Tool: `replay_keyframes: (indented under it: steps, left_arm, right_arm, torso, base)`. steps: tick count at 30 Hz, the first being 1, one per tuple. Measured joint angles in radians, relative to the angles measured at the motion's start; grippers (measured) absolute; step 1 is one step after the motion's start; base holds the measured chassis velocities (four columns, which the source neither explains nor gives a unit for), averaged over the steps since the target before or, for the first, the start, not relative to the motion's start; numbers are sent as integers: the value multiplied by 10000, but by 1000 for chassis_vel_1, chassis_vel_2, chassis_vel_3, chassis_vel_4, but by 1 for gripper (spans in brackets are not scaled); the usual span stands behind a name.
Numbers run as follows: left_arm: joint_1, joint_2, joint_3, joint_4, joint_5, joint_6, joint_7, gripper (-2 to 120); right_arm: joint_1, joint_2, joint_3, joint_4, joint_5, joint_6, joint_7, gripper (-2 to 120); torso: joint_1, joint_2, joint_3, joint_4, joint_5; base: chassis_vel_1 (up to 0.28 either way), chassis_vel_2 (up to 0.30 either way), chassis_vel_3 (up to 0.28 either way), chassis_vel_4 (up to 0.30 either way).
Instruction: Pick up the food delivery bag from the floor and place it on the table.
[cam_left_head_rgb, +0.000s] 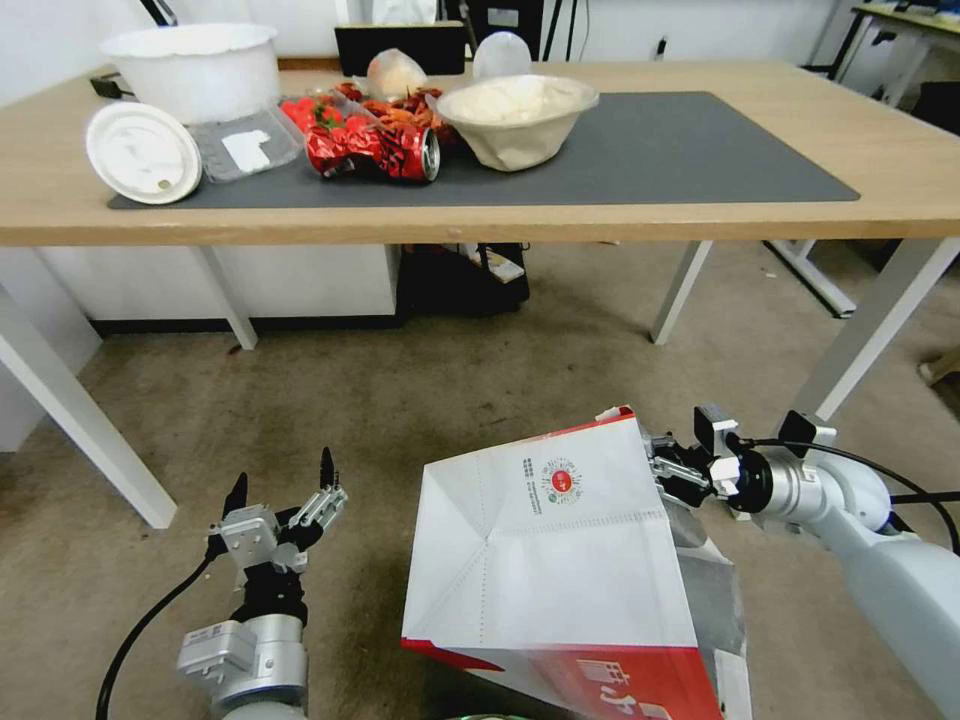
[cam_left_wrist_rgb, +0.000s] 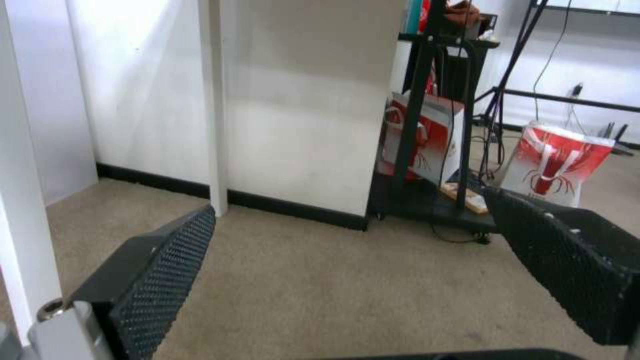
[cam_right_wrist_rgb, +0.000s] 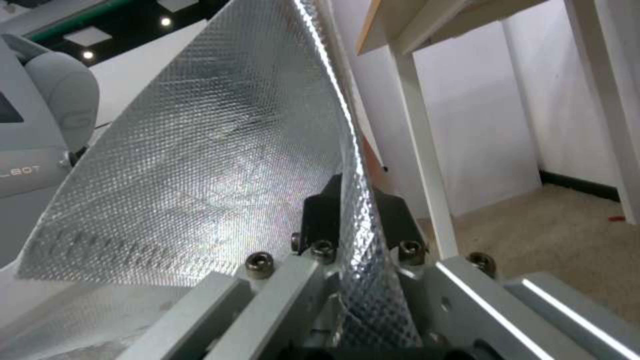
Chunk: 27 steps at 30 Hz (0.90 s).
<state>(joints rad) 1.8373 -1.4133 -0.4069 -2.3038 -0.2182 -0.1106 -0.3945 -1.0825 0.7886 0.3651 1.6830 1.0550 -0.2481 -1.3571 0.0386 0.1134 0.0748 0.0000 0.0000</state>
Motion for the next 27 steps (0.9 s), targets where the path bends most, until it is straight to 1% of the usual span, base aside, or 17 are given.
replay_keyframes:
  steps: [2,3,5,12,14,16,18,20,22,24,27]
  left_arm:
    - [8,-3,-3,-18,0,-2,-3,100]
    - [8,-3,-3,-18,0,-2,-3,100]
    - [12,-9,-2,-29,0,-4,-5,100]
    - [23,-25,5,-30,17,-6,-21,100]
    - [31,-35,7,-31,51,-9,-21,100]
    - [33,-36,6,-31,60,-10,-20,100]
    - [45,-41,4,-31,94,-14,-22,100]
    - [48,-42,1,-31,99,-15,-24,100]
    - [73,-44,-6,-58,113,-16,-24,100]
    - [77,-44,-7,-63,119,-17,-23,100]
    - [87,-49,-12,-69,164,-17,-18,100]
  right_arm:
    - [-41,-28,53,30,6,-2,14,0]
    - [-41,-28,53,30,6,-2,14,0]
    - [-84,-50,103,50,13,-2,32,0]
    - [-162,-67,185,87,39,-2,43,0]
    - [-198,-69,220,95,40,-2,47,0]
    - [-203,-69,222,96,39,-2,48,0]
    - [-207,-70,227,103,38,-2,55,0]
    - [-207,-72,227,104,39,-2,58,0]
    - [-204,-90,227,105,38,-2,66,0]
    - [-203,-95,227,106,38,-2,66,0]
    - [-214,-110,231,113,35,-3,67,0]
  torso:
    - [15,109,95,0,0]
    - [15,109,95,0,0]
    - [40,254,218,0,1]
    - [104,479,375,0,1]
    - [119,613,494,0,0]
    - [122,644,520,0,0]
    - [148,779,631,0,0]
    - [155,813,659,0,0]
    - [177,944,767,0,0]
    - [185,982,796,0,0]
    - [227,1138,912,0,-1]
  base:
    - [0,0,0,0]
    - [0,0,0,0]
    - [0,0,0,0]
    - [0,0,0,0]
    - [0,0,0,0]
    - [0,0,0,0]
    - [0,0,0,0]
    - [0,0,0,0]
    - [0,0,0,0]
    - [0,0,0,0]
    - [0,0,0,0]
